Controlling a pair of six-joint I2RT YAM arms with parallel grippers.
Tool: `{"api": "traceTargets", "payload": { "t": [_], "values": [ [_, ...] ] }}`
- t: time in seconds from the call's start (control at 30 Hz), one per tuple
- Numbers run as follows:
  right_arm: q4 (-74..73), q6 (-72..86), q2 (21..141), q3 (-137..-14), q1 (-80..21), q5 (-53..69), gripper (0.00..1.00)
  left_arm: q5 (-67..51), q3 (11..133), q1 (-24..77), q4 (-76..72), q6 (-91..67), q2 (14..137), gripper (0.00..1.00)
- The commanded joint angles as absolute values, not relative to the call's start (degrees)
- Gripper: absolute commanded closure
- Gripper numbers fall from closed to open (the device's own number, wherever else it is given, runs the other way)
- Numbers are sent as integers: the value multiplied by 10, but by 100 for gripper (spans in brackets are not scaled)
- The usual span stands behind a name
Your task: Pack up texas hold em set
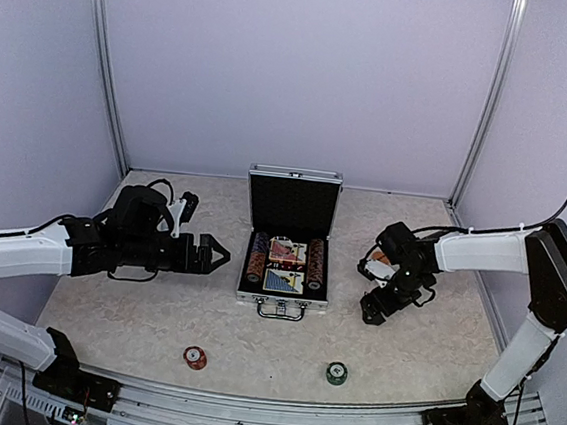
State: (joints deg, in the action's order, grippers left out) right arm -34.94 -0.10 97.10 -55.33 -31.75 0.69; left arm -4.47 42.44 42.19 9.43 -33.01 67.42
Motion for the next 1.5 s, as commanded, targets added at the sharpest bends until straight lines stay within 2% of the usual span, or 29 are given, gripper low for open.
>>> {"api": "traceTargets", "payload": {
  "t": [0.0,0.23,0.4,0.5,0.63,0.83,0.97,1.47],
  "values": [
    [-354,-18,989,-565,-324,29,10,-47,441,426,91,-323,678,1],
    [-360,-22,984,-568,-324,52,33,-47,446,427,93,-323,675,1],
    [-356,-24,957,-572,-324,38,35,-57,466,427,86,-323,685,1],
    [-352,-23,935,-573,-324,37,32,-65,485,430,80,-323,700,1],
    [-341,-29,922,-573,-326,50,23,-70,503,439,70,-323,722,1],
    [-340,-59,963,-613,-327,83,14,-71,515,453,63,-322,749,1],
    [-357,-39,1001,-660,-327,78,13,-71,522,458,69,-322,752,1],
    [-342,63,1069,-684,-358,37,5,-65,505,465,62,-330,753,1]
  ]
}}
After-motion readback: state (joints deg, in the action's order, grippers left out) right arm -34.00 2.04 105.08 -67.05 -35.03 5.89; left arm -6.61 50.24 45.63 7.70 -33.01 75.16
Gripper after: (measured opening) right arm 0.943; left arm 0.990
